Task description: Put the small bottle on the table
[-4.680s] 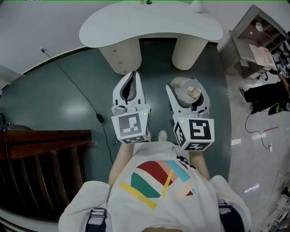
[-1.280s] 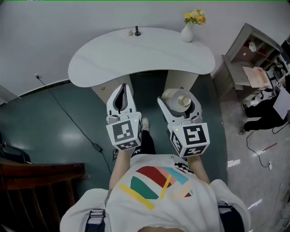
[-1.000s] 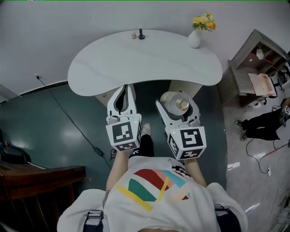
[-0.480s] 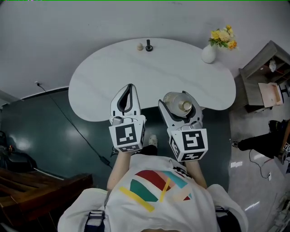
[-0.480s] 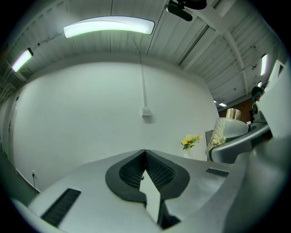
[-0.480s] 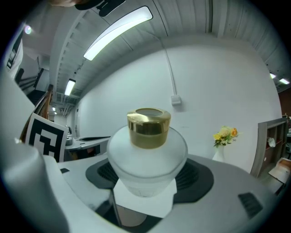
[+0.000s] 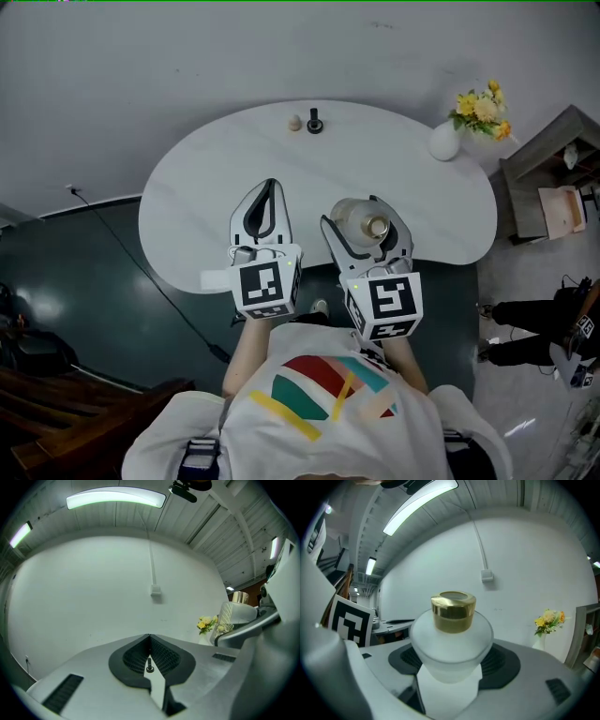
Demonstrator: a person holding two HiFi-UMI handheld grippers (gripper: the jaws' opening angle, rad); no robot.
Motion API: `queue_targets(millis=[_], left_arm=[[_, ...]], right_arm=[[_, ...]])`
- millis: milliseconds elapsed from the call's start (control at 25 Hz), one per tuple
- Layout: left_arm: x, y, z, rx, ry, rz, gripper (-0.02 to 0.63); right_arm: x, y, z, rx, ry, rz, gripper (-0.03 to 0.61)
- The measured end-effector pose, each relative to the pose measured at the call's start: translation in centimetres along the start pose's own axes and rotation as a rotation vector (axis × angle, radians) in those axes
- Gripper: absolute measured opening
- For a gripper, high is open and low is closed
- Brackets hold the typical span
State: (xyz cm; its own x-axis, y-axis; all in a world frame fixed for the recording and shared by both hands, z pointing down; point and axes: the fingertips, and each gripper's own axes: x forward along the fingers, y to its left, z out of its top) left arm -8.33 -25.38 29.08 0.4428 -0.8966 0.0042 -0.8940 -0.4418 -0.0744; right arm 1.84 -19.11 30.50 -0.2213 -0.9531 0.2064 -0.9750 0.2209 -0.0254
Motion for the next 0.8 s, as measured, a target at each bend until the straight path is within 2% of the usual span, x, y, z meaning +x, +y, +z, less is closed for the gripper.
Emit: queue_targets(millis=[160,280,400,560,800], left_arm=[[2.1,0.5,-0.4,-0.01,0.017,-0.006,0.016],[2.5,0.6,-0.8,-0.046,0.022,0.002,0.015],[2.2,0.4,-0.6,-0.054,0.011,0.005,0.017],[1.7,0.8,0.0,-0.056,-0.003,0.025,0.017],[1.6,0.9,0.8,-0.045,-0.011,0.053,0.016]], right_arm=[[1.2,-1.0,0.1,-0.001,0.026,-0.021,0.342],[1.5,-1.3,-0.6,-0.01,0.054,-0.024,0.342],[1.6,-1.0,-1.0,-0.02,0.073,-0.008,0.342],[1.8,-0.3,0.1,-0.033,0.049,0.016,0.342],[2.3,-0.2,0.4,-0.012,0.055,0.059,0.342]])
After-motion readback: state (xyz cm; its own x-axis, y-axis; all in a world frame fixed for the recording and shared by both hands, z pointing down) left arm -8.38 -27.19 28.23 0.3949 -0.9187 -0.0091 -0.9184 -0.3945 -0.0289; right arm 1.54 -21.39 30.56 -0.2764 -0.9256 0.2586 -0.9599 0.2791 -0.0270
